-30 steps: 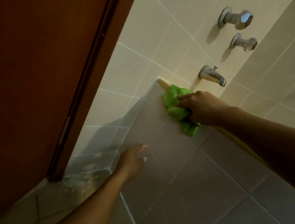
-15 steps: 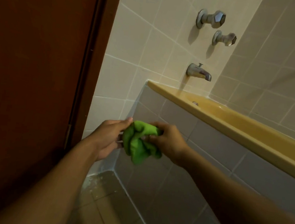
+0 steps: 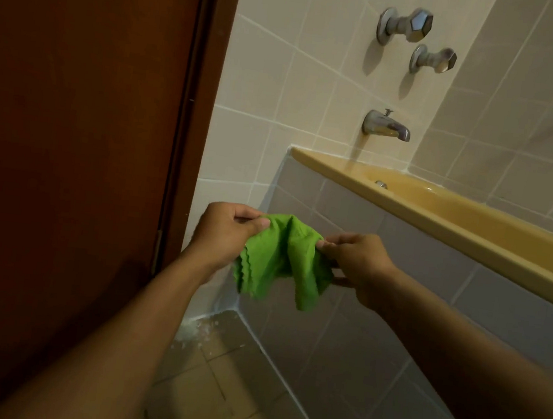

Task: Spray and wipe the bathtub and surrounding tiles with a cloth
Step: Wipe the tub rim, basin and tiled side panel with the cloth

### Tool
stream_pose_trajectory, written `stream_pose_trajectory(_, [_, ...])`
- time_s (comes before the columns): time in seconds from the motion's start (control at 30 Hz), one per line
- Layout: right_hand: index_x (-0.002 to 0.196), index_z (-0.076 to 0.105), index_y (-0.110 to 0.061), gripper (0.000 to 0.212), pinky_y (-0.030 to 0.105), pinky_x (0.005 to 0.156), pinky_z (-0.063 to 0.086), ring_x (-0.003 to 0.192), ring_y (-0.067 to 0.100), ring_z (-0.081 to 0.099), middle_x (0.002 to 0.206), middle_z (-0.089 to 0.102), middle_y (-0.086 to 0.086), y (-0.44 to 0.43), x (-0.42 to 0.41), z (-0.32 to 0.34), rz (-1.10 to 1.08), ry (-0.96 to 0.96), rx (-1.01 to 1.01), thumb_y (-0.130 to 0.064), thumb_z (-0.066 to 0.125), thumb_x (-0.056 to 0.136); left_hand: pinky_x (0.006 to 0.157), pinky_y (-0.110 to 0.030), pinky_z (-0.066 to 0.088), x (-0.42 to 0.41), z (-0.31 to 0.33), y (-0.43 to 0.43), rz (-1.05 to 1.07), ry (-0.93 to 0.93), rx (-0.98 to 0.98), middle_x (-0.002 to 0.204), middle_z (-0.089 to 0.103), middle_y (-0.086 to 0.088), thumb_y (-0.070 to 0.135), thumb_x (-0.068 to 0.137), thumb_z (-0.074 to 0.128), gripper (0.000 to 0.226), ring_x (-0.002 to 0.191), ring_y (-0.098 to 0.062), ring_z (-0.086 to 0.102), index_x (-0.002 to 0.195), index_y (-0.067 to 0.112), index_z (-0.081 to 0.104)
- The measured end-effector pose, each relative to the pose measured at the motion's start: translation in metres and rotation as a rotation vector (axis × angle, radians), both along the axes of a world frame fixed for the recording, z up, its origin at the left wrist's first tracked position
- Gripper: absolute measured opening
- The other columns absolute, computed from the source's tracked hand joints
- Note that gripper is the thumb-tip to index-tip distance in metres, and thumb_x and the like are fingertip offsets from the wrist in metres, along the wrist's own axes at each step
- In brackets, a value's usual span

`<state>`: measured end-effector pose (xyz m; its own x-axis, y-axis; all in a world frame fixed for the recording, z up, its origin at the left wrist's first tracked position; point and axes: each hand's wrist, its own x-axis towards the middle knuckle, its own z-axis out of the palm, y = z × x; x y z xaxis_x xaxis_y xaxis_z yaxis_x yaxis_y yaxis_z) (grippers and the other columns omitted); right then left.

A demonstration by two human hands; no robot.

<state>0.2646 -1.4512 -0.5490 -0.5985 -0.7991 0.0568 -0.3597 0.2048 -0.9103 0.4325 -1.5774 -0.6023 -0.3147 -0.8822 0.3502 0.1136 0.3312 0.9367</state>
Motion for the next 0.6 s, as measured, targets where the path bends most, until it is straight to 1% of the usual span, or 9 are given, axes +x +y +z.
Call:
stream_pose_trajectory(0.13, [0.091, 0.077, -0.009, 0.012, 0.043, 0.070, 0.058, 0.073, 0.021, 0.061, 0.079, 0.068, 0.011, 0.002, 0.005, -0.008, 0.033, 0.136, -0.077, -0.016, 0.068, 0.096, 0.083, -0.025, 0.053, 0.012, -0.003, -0.010, 0.165, -0.153, -0.142, 0.092, 0.075, 0.003, 0.015, 0.088, 0.078, 0.010, 0.088, -0.011, 0.069, 0.098, 0.017, 0.081])
stream_pose_trajectory(0.2, [0.087, 0.076, -0.011, 0.014, 0.038, 0.066, 0.054, 0.070, 0.019, 0.060, 0.074, 0.066, 0.007, 0.001, 0.009, -0.015, 0.017, 0.127, -0.106, -0.019, 0.069, 0.096, 0.080, -0.026, 0.049, 0.014, -0.010, -0.008, 0.254, -0.319, -0.233, 0.100, 0.074, 0.000, 0.022, 0.087, 0.079, 0.009, 0.094, -0.017, 0.067, 0.095, 0.025, 0.081])
stream_pose_trajectory(0.27, [0.087, 0.076, -0.010, 0.015, 0.037, 0.066, 0.055, 0.070, 0.020, 0.062, 0.078, 0.070, 0.011, 0.000, 0.015, -0.022, 0.004, 0.046, -0.121, -0.021, 0.070, 0.095, 0.073, -0.026, 0.047, 0.017, -0.017, 0.004, 0.277, -0.407, -0.240, 0.096, 0.069, -0.001, 0.027, 0.085, 0.081, 0.005, 0.091, -0.020, 0.066, 0.086, 0.029, 0.077])
stream_pose_trajectory(0.33, [0.090, 0.076, -0.006, 0.015, 0.037, 0.067, 0.058, 0.071, 0.023, 0.067, 0.086, 0.074, 0.018, 0.000, 0.019, -0.027, 0.009, -0.061, -0.104, -0.019, 0.071, 0.095, 0.068, -0.030, 0.053, 0.017, -0.024, 0.023, 0.009, -0.323, -0.043, 0.089, 0.071, -0.003, 0.037, 0.089, 0.078, 0.018, 0.085, -0.022, 0.069, 0.090, 0.020, 0.073])
stream_pose_trajectory(0.4, [0.095, 0.075, 0.001, 0.016, 0.036, 0.064, 0.060, 0.068, 0.025, 0.068, 0.086, 0.074, 0.022, 0.002, 0.024, -0.033, 0.013, -0.162, -0.092, -0.014, 0.070, 0.095, 0.075, -0.036, 0.058, 0.018, -0.030, 0.044, -0.356, -0.188, 0.176, 0.093, 0.076, -0.010, 0.056, 0.087, 0.074, 0.047, 0.088, -0.025, 0.073, 0.100, 0.011, 0.072])
stream_pose_trajectory(0.43, [0.096, 0.074, 0.003, 0.016, 0.034, 0.059, 0.060, 0.064, 0.024, 0.068, 0.082, 0.073, 0.021, 0.003, 0.026, -0.034, 0.012, -0.208, -0.088, -0.012, 0.070, 0.095, 0.081, -0.038, 0.059, 0.018, -0.035, 0.051, -0.457, -0.140, 0.228, 0.099, 0.077, -0.011, 0.061, 0.082, 0.076, 0.057, 0.093, -0.026, 0.074, 0.106, 0.010, 0.071])
stream_pose_trajectory(0.5, [0.095, 0.072, 0.004, 0.014, 0.030, 0.051, 0.058, 0.057, 0.021, 0.068, 0.074, 0.070, 0.016, 0.008, 0.026, -0.034, -0.002, -0.277, -0.086, -0.009, 0.070, 0.094, 0.087, -0.035, 0.060, 0.019, -0.044, 0.061, -0.488, -0.123, 0.198, 0.108, 0.077, -0.004, 0.054, 0.074, 0.083, 0.057, 0.102, -0.018, 0.073, 0.114, 0.015, 0.069])
stream_pose_trajectory(0.57, [0.090, 0.073, 0.003, 0.011, 0.028, 0.048, 0.056, 0.056, 0.021, 0.068, 0.071, 0.070, 0.014, 0.011, 0.020, -0.031, -0.033, -0.323, -0.098, -0.007, 0.072, 0.092, 0.083, -0.027, 0.060, 0.018, -0.052, 0.063, -0.402, -0.166, 0.081, 0.109, 0.075, 0.003, 0.036, 0.075, 0.085, 0.046, 0.103, -0.009, 0.071, 0.115, 0.020, 0.069])
stream_pose_trajectory(0.6, [0.087, 0.072, 0.003, 0.010, 0.029, 0.049, 0.057, 0.057, 0.023, 0.069, 0.072, 0.071, 0.014, 0.011, 0.016, -0.030, -0.052, -0.338, -0.100, -0.006, 0.072, 0.091, 0.080, -0.027, 0.060, 0.017, -0.054, 0.062, -0.350, -0.159, 0.030, 0.106, 0.076, 0.003, 0.027, 0.079, 0.084, 0.037, 0.100, -0.010, 0.072, 0.112, 0.021, 0.070])
